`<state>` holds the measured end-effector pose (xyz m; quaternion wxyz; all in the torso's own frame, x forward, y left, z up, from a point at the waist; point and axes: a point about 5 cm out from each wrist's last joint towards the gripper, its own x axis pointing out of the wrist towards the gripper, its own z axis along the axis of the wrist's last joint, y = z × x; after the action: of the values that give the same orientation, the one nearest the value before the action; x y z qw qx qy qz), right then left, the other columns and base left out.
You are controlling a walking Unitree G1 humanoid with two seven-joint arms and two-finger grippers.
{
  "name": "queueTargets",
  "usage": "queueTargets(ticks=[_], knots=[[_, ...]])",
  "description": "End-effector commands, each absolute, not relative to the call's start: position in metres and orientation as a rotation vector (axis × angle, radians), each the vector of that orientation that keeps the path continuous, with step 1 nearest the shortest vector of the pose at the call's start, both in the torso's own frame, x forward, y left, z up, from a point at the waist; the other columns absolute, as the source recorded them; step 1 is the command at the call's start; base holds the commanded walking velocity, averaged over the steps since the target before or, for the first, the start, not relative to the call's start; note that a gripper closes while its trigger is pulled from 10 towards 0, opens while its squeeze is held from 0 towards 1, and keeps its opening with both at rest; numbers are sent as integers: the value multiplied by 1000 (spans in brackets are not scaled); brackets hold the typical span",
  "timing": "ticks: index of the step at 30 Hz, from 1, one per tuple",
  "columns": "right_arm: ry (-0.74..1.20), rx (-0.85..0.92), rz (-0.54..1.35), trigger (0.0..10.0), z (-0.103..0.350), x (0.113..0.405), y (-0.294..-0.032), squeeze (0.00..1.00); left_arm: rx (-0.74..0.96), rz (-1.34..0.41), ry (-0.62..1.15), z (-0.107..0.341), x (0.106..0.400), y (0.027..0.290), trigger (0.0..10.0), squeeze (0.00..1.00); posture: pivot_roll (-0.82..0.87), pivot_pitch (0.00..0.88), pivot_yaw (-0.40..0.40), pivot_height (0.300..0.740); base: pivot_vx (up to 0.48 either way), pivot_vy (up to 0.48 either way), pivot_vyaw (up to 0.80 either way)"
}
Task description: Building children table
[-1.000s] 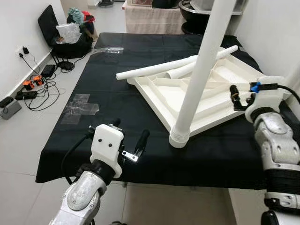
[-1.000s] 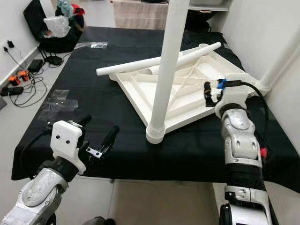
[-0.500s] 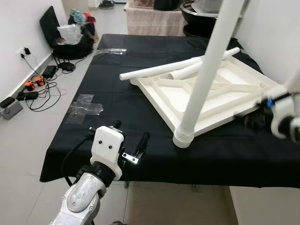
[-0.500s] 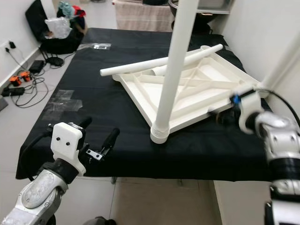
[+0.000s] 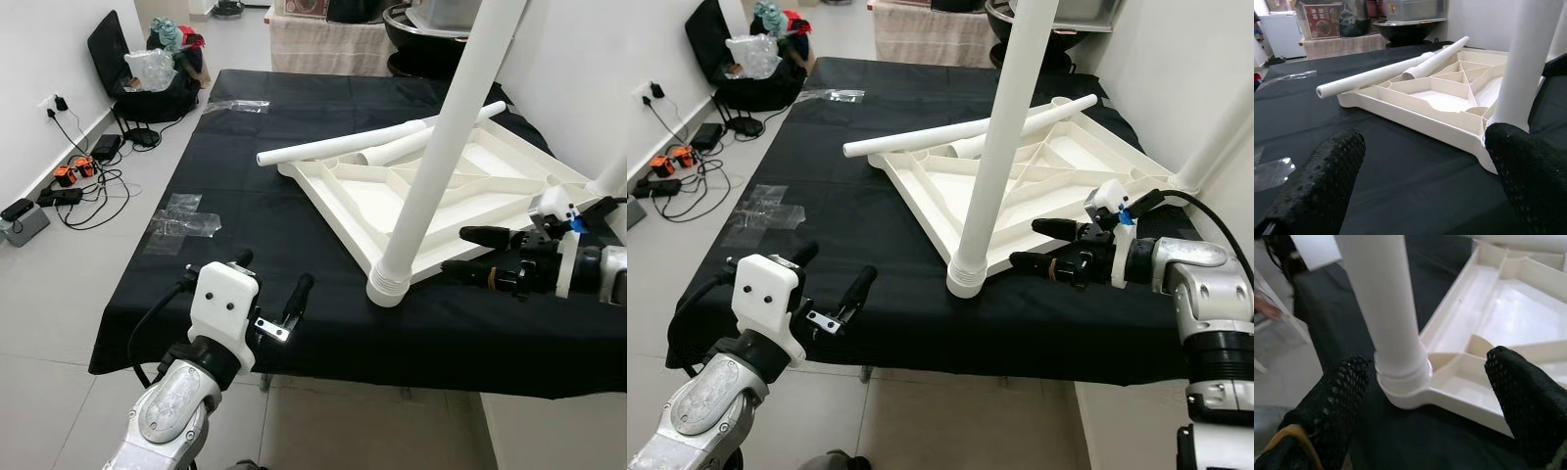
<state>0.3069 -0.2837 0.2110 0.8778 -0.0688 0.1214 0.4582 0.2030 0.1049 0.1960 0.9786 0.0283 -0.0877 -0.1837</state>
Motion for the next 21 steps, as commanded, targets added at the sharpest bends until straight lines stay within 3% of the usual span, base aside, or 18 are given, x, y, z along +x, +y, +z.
queueTargets(ticks=[1, 2, 3, 5, 6, 21], knots=[[226, -119, 959, 10000, 215, 310, -282, 1000, 64, -377, -174, 196, 201, 104, 10000, 0, 49, 113, -65, 740, 0, 0, 0], [226, -119, 959, 10000, 215, 310, -282, 1000, 64, -377, -174, 196, 201, 104, 10000, 0, 49, 113, -65, 740, 0, 0, 0], [221, -110, 960, 10000, 214, 311, -280, 820, 63, -378, -174, 196, 201, 103, 10000, 0, 49, 113, -65, 740, 0, 0, 0], [218, -106, 961, 10000, 214, 312, -278, 820, 62, -378, -174, 196, 201, 103, 10000, 0, 49, 113, -65, 740, 0, 0, 0], [210, -82, 979, 10000, 215, 311, -276, 0, 62, -378, -173, 196, 201, 103, 10000, 0, 49, 113, -65, 740, 0, 0, 0], [83, 14, 1129, 10000, 228, 311, -251, 0, 60, -375, -176, 196, 201, 103, 10000, 0, 50, 117, -63, 740, 0, 0, 0]])
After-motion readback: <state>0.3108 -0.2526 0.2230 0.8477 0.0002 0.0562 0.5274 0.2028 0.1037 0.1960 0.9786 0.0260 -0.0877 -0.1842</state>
